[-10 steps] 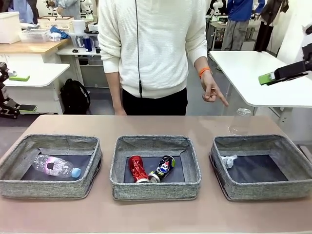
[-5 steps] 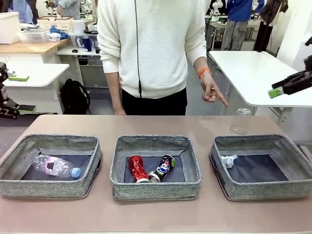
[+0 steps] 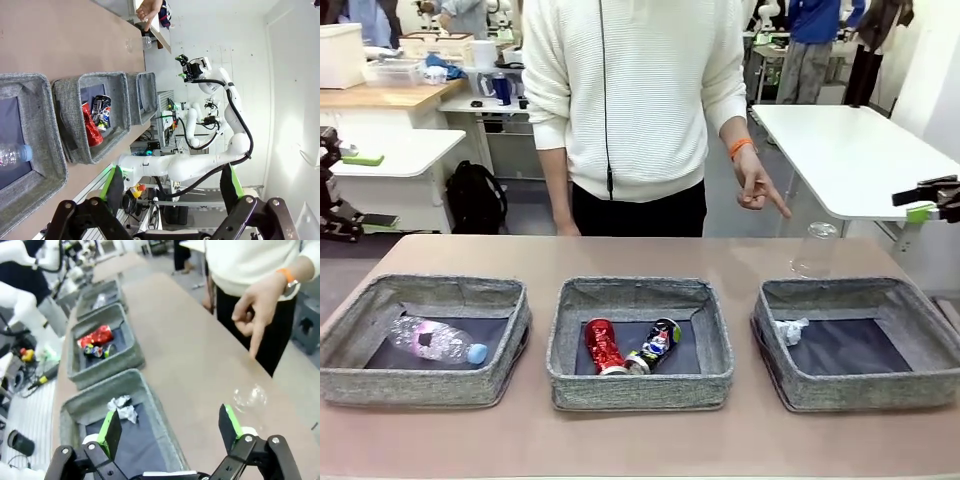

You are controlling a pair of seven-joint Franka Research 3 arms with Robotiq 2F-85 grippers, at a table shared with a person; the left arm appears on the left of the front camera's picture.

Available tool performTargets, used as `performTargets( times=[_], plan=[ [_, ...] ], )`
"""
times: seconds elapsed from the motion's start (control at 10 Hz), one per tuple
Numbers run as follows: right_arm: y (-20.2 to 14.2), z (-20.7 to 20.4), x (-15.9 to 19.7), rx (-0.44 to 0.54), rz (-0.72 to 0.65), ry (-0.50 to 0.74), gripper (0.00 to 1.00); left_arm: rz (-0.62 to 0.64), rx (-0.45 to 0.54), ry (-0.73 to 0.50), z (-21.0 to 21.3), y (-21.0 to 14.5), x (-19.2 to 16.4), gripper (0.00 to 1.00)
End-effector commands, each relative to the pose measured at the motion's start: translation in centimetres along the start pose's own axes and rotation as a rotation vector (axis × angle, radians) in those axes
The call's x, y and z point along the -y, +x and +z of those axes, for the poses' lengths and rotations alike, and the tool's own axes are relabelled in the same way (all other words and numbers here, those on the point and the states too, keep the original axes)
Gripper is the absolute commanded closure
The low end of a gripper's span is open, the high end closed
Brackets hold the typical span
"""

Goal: Sort the waste into the appropriate baskets.
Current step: Pick up the waste item pointed out by the person.

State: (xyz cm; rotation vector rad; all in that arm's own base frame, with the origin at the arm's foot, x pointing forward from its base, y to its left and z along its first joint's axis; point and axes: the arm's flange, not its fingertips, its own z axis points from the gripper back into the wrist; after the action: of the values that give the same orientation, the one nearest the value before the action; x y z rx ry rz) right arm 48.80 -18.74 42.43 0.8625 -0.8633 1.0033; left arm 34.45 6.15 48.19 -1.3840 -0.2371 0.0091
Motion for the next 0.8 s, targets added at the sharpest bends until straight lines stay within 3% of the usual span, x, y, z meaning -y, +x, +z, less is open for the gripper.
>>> performTargets(
  times=[0.0,0.1,0.4,0.7],
  plan=[
    [0.0,-0.3,2.0,-0.030,-0.069,-0.214,0.00,-0.022,-0.011,-0.004,0.1,-0.1,0.0,0.00],
    [-1.3,-0.5,5.4,0.044,-0.060,-0.189,0.00,-0.022,-0.011,-0.004,0.1,-0.1,0.0,0.00],
    [-4.7,-3.5,9.7,0.016,0.073,-0.142,0.00,-0.022,-0.011,-0.004,0.1,-0.1,0.0,0.00],
    [-7.1,-5.3,12.4,-0.011,0.067,-0.068,0.00,-0.022,-0.011,-0.004,0.1,-0.1,0.0,0.00]
  ],
)
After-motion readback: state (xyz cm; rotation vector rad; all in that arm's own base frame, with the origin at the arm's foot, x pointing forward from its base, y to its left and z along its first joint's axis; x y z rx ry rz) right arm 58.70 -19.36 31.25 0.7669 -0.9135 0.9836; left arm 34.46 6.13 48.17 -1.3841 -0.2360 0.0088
